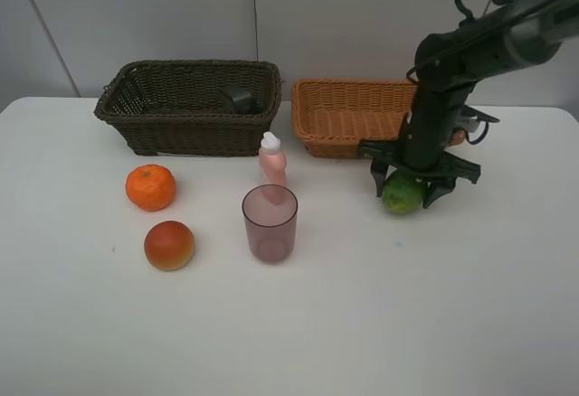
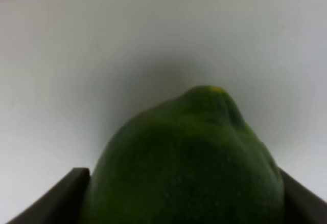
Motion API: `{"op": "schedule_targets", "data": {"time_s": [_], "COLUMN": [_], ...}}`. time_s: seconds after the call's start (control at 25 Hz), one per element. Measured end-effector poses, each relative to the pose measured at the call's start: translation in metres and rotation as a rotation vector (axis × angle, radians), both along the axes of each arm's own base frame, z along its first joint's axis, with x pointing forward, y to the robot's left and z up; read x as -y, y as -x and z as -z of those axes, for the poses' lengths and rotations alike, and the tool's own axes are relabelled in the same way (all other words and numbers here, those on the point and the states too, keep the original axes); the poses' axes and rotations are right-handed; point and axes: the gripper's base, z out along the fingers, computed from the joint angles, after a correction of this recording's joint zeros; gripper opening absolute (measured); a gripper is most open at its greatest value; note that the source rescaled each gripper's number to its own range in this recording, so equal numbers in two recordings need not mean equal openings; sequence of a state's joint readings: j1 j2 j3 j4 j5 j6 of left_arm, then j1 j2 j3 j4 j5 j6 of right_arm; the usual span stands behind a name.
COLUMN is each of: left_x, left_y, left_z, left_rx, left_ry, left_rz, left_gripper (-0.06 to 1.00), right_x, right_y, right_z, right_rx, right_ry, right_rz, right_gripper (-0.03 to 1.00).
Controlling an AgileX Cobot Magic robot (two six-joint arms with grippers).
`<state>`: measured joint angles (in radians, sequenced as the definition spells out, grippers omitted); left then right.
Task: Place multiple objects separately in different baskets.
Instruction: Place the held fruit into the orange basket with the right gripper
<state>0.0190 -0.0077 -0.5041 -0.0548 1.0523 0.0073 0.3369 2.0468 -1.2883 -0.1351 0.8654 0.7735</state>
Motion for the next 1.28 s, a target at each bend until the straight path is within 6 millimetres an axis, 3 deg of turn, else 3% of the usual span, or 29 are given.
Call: {"op": "schedule_targets", "data": {"time_s": [0.32,0.52,0.72,0.88,1.28], "left_x": [0.000,0.000,0.000,0.000,0.000], "left_y": [0.000,0.000,0.000,0.000,0.000], "left_z": [0.000,0.000,0.000,0.000,0.000], "left_rx": [0.000,0.000,0.000,0.000,0.000], "left_ry": [0.000,0.000,0.000,0.000,0.000], "left_rz": [0.000,0.000,0.000,0.000,0.000], "left_gripper": [0.92,0.92,0.92,0.92,0.92], "right_x": [0.004,0.008,0.010,0.009,0.003], "right_y": [0.009,0.018,0.024,0.023,-0.003], "right_z": [-0.022,-0.052,-0.073,-0.080,-0.105], "right_rx": [-0.055,-0.063,-0.047,0.016,0.383], "right_ry": [0.034,0.051,0.057,0.051,0.080], "right_rz": [-0.235,-0.456,-0.546,-0.559,-0.628], "right_gripper": [0.58,0.58,0.58,0.58,0.58]}}
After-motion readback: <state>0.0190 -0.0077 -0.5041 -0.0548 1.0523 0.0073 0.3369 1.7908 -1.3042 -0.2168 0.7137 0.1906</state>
